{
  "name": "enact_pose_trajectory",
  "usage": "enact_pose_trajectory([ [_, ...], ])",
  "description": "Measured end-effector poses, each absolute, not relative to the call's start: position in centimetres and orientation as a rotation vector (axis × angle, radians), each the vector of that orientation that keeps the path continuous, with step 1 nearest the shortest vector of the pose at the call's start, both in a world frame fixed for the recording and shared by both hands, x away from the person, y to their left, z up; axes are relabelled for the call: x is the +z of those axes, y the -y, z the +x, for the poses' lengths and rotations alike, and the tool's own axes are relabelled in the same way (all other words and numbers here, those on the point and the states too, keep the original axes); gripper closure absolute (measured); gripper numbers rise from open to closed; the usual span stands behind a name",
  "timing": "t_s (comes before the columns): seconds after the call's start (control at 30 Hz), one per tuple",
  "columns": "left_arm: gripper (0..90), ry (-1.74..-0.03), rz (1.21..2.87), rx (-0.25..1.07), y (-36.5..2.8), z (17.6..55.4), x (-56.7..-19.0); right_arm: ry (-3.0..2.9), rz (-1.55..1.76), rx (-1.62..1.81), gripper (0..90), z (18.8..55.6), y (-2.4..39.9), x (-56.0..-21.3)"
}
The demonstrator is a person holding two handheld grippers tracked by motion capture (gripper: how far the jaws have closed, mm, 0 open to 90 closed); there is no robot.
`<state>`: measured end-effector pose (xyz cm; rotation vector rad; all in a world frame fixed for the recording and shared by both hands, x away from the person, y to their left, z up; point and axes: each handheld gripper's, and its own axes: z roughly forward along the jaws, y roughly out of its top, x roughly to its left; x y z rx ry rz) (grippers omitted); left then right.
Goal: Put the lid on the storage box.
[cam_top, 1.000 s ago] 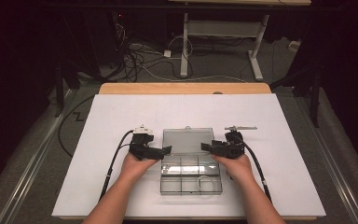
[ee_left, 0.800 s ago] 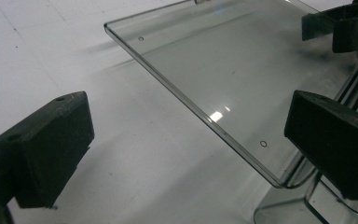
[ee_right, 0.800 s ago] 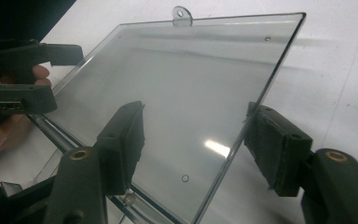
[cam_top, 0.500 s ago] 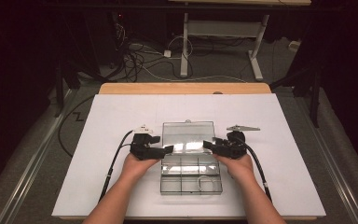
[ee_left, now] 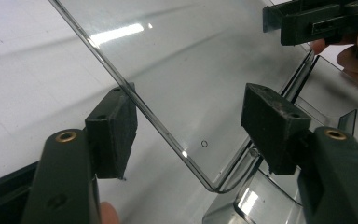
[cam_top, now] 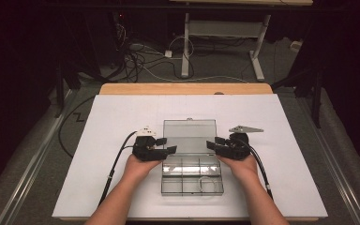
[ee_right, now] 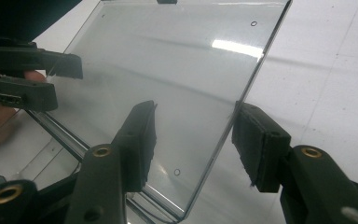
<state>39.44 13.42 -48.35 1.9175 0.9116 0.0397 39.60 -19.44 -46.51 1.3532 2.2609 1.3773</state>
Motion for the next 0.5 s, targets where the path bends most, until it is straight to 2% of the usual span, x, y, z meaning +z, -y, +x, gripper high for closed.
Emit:
enact_pose_trajectory([
  [0.5,45.0,-0.893,1.925,0.095,-13.7,39.0,-47.7,-2.186,1.246,1.358,58.0,37.7,21.6,-45.1],
])
